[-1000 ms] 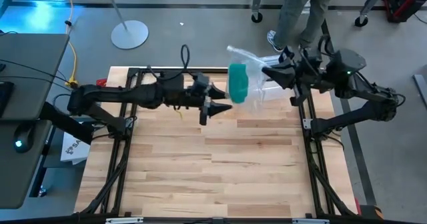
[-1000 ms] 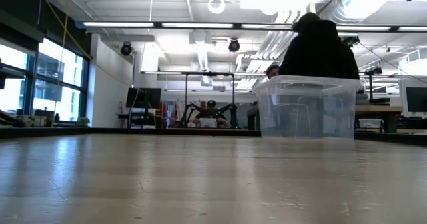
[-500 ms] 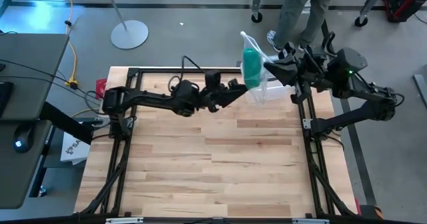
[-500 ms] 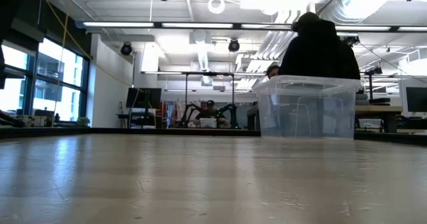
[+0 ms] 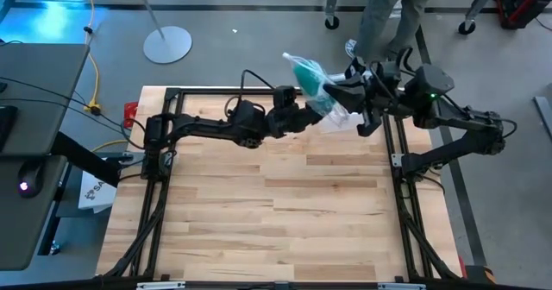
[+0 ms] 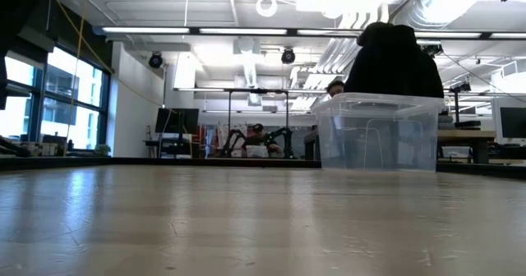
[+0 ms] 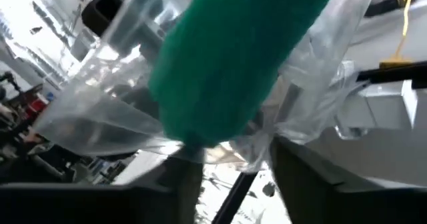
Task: Roll bandage
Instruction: Close the transparent zip bag
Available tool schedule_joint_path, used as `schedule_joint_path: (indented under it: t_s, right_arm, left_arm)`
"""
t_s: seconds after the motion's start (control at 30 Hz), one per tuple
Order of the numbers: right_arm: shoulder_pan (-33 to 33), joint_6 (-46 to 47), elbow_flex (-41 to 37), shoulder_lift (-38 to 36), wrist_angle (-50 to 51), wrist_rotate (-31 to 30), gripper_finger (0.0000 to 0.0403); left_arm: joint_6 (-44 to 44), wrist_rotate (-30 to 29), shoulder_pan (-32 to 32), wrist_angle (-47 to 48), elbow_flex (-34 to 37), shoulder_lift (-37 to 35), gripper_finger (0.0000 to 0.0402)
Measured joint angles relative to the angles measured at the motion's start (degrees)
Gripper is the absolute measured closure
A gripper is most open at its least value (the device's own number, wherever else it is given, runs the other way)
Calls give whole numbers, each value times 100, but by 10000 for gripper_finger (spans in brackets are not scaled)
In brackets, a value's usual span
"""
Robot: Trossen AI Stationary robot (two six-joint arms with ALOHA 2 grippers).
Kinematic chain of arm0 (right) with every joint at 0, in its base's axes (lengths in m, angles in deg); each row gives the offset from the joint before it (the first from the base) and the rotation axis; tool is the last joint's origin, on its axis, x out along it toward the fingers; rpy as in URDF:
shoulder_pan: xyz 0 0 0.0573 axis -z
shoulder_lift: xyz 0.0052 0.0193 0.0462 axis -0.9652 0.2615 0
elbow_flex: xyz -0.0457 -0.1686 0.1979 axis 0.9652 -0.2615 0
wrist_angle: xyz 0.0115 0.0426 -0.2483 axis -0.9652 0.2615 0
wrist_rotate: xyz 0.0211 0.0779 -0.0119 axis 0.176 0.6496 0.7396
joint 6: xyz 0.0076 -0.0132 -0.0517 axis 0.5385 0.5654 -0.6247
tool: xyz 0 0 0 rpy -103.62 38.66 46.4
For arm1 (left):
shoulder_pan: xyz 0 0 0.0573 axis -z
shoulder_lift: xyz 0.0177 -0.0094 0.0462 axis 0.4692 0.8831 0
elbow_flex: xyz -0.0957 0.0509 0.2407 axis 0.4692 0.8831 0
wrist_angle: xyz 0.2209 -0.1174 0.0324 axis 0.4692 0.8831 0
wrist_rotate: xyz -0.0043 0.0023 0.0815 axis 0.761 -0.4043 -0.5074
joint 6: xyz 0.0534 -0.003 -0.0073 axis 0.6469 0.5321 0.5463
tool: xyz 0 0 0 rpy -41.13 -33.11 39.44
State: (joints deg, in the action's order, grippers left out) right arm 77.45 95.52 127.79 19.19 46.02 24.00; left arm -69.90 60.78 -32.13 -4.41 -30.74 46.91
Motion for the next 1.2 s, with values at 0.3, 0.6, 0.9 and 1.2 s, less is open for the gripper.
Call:
schedule_joint_path:
  t_s: [0.3, 0.6, 0.9, 1.2]
  right_arm:
    - [-39, 100, 225, -14, 56, 112, 403]
    - [-39, 348, 762, -374, 1982, 84, 403]
    - [-39, 253, 1121, -444, 2814, 79, 403]
    - [-39, 560, 1160, -477, 3327, 311, 403]
  left_arm:
    - [207, 167, -111, -18, -26, -18, 390]
    - [921, 695, -92, 914, -26, -485, 401]
    - [2531, 726, 49, 4937, -59, -1083, 396]
    - [3493, 1355, 109, 7759, -37, -1202, 288]
